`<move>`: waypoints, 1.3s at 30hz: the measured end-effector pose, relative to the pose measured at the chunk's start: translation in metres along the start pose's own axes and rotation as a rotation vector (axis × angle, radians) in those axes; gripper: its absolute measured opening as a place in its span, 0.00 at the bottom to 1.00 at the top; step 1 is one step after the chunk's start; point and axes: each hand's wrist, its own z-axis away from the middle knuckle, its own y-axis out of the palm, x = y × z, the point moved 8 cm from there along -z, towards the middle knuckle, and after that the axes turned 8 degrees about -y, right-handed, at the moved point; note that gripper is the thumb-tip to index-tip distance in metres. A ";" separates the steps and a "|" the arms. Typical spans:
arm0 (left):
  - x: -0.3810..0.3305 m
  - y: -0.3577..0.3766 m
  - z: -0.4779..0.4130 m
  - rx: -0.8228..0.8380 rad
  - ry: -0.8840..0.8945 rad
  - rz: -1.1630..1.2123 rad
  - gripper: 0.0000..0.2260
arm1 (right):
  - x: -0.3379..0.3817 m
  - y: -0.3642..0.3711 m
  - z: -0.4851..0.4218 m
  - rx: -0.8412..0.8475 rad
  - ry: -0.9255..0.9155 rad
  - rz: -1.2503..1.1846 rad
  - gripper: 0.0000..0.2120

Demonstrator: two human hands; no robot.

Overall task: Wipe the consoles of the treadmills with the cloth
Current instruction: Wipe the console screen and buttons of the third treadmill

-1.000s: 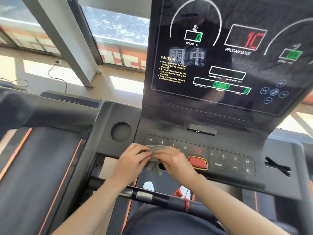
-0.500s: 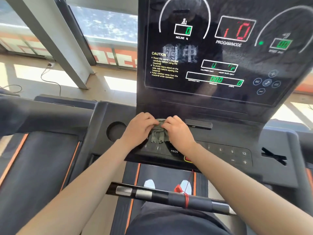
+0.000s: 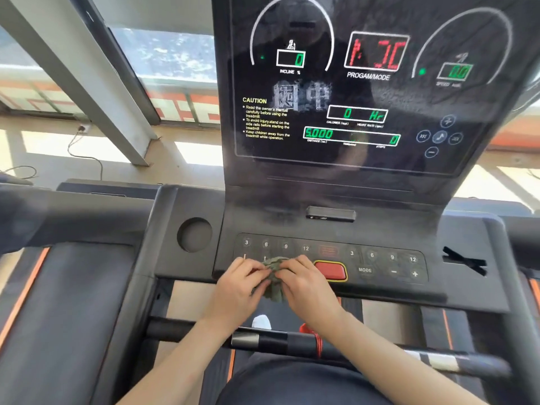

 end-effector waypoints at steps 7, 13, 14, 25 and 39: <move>0.010 0.004 -0.068 -0.061 -0.119 -0.045 0.04 | -0.063 0.002 -0.049 0.012 0.103 0.035 0.11; 0.000 0.014 -0.108 0.036 -0.160 -0.070 0.06 | -0.088 -0.014 -0.053 0.057 0.077 0.041 0.09; -0.002 0.018 -0.104 0.061 -0.163 -0.054 0.06 | -0.090 -0.015 -0.045 0.060 0.075 0.009 0.09; -0.085 0.088 -0.110 0.266 -0.114 0.020 0.09 | -0.139 -0.059 0.049 -0.015 0.216 -0.015 0.12; -0.230 0.191 -0.099 0.237 0.167 -0.040 0.03 | -0.185 -0.119 0.203 -0.199 0.692 0.166 0.10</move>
